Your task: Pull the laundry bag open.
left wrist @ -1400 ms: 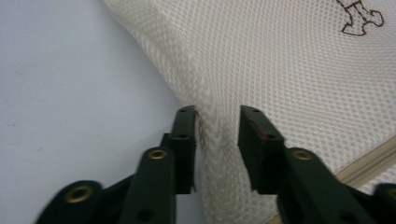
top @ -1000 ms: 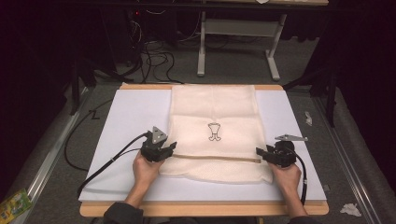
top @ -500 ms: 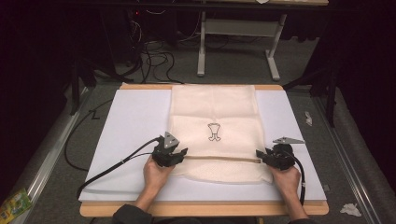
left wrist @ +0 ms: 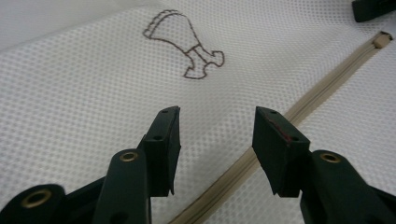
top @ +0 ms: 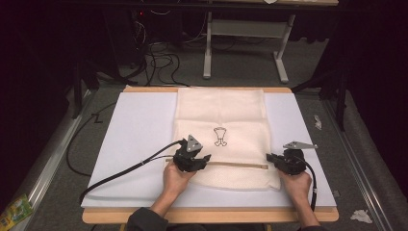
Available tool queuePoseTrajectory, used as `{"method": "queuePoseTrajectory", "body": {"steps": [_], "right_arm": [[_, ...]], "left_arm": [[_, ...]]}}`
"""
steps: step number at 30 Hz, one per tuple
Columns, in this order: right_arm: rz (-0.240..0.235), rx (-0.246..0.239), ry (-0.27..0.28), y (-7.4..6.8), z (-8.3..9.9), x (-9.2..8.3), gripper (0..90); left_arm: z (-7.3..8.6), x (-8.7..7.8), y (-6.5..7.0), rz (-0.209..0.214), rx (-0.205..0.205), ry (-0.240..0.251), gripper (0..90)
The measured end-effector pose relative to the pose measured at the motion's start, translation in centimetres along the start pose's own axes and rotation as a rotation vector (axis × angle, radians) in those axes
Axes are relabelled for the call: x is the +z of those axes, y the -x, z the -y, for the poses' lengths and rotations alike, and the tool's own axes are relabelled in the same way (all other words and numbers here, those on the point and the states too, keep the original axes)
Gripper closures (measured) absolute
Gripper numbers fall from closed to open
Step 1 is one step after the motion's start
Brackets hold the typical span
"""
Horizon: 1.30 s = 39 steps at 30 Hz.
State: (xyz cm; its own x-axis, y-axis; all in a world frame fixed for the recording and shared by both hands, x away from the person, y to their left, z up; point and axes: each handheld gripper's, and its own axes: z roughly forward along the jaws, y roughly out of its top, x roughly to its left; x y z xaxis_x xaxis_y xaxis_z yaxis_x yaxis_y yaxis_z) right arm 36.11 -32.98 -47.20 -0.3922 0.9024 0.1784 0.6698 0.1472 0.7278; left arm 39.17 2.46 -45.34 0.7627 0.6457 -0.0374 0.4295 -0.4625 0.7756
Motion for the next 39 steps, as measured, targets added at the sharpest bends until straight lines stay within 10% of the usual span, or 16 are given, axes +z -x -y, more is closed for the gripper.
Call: {"method": "queuePoseTrajectory", "body": {"steps": [27, 39], "right_arm": [[-0.056, -0.008, 0.032, 0.1, -1.0, -1.3, 87.9], [-0.069, -0.002, 0.037, 0.2, -1.2, -1.5, 88.0]], "left_arm": [[-3.0, 3.7, 5.7, 0.129, 0.073, -0.002, 50.9], [-3.2, 4.6, 6.0, 0.172, 0.013, 0.006, 54.8]]}}
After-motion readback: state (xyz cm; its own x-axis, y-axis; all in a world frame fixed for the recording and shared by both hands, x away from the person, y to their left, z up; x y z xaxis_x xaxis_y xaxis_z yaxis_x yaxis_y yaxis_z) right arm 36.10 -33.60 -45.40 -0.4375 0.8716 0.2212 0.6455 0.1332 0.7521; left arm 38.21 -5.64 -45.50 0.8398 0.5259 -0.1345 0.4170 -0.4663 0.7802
